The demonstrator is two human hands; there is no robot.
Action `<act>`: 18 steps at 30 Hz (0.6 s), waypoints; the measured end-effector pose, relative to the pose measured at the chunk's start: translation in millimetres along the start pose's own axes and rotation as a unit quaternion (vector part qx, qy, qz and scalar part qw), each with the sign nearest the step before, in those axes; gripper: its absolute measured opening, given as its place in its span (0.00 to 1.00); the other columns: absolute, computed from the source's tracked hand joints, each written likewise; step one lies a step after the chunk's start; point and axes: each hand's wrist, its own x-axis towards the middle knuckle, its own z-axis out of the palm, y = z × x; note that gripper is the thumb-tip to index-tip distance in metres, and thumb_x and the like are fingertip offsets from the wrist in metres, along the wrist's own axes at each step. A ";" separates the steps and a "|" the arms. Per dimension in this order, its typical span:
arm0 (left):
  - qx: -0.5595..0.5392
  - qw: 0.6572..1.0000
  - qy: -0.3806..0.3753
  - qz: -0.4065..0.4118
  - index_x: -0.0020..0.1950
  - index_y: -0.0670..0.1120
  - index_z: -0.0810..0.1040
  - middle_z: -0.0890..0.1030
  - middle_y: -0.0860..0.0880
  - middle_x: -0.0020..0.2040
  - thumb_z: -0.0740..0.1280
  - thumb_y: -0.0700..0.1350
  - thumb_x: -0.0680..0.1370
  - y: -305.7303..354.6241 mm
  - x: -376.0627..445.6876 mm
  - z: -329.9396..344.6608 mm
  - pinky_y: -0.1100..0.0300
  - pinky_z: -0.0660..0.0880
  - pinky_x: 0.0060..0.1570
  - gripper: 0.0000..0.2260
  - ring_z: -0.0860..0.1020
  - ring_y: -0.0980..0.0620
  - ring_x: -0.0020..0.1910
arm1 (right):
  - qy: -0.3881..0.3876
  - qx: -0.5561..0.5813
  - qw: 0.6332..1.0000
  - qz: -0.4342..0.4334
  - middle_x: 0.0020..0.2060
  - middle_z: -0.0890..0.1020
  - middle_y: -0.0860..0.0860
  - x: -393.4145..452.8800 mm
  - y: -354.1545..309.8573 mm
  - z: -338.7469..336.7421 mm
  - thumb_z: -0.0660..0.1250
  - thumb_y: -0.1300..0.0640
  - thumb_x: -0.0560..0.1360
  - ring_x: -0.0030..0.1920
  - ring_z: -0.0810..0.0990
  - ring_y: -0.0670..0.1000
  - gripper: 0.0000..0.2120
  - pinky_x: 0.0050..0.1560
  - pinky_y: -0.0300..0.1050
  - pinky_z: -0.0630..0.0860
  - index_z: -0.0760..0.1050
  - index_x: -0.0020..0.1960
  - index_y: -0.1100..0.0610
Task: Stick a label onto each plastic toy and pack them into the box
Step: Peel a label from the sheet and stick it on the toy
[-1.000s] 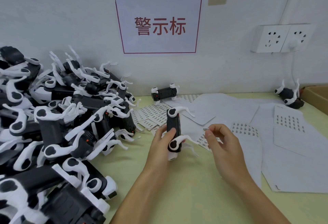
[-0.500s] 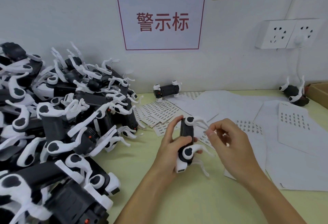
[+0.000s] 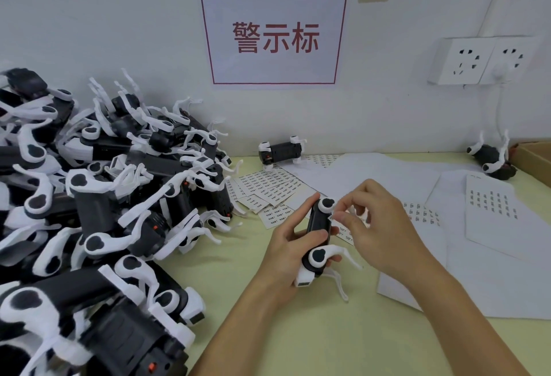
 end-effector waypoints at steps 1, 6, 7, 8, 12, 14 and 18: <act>0.000 1.000 -0.001 0.000 0.67 0.60 0.78 0.80 0.31 0.59 0.70 0.37 0.71 0.2 0.1 0.2 0.52 0.80 0.42 0.28 0.81 0.41 0.42 | -0.012 -0.007 1.000 -0.004 0.41 0.72 0.47 4.6 -1.7 -0.4 0.71 0.61 0.75 0.44 0.73 0.40 0.08 0.44 0.27 0.66 0.79 0.40 0.51; -0.016 1.000 0.008 0.006 0.65 0.58 0.80 0.82 0.35 0.51 0.70 0.36 0.70 -1.1 0.1 1.0 0.56 0.80 0.38 0.27 0.82 0.46 0.40 | -0.028 0.012 1.000 0.004 0.46 0.78 0.44 7.6 -1.6 6.6 0.69 0.62 0.76 0.50 0.76 0.41 0.09 0.50 0.36 0.71 0.77 0.40 0.50; -0.017 1.000 0.009 0.009 0.64 0.58 0.81 0.82 0.36 0.49 0.70 0.36 0.70 -0.7 0.8 0.9 0.56 0.80 0.37 0.26 0.82 0.47 0.39 | -0.025 0.026 0.999 0.004 0.45 0.80 0.44 4.8 -0.8 8.4 0.69 0.62 0.75 0.50 0.77 0.41 0.10 0.49 0.36 0.71 0.76 0.40 0.50; -0.016 1.000 0.009 0.010 0.63 0.59 0.81 0.82 0.36 0.48 0.70 0.36 0.70 0.2 1.4 1.2 0.56 0.80 0.37 0.26 0.82 0.47 0.39 | -0.022 0.039 0.999 0.005 0.45 0.81 0.44 2.5 0.6 9.2 0.70 0.63 0.75 0.50 0.77 0.41 0.10 0.48 0.35 0.72 0.76 0.40 0.49; 0.004 1.000 0.006 0.004 0.63 0.59 0.81 0.80 0.31 0.56 0.69 0.36 0.70 3.8 0.6 4.4 0.55 0.80 0.40 0.25 0.79 0.44 0.42 | -0.008 0.076 0.997 0.004 0.46 0.83 0.41 -4.0 5.9 5.4 0.69 0.65 0.75 0.50 0.80 0.40 0.12 0.48 0.28 0.72 0.76 0.39 0.49; 0.012 1.000 0.006 0.005 0.62 0.58 0.81 0.81 0.34 0.53 0.68 0.35 0.72 3.8 -0.6 4.7 0.56 0.80 0.39 0.25 0.80 0.46 0.42 | -0.008 0.070 0.997 -0.006 0.46 0.83 0.39 -8.0 7.6 4.8 0.69 0.68 0.74 0.54 0.78 0.36 0.12 0.50 0.24 0.70 0.77 0.38 0.52; 0.039 0.999 0.005 0.011 0.61 0.58 0.82 0.82 0.39 0.49 0.65 0.29 0.77 1.5 -1.3 4.7 0.58 0.79 0.37 0.25 0.81 0.48 0.45 | 0.002 0.046 0.999 -0.023 0.49 0.81 0.37 -12.7 10.1 5.9 0.70 0.69 0.73 0.57 0.75 0.32 0.14 0.51 0.21 0.66 0.77 0.37 0.51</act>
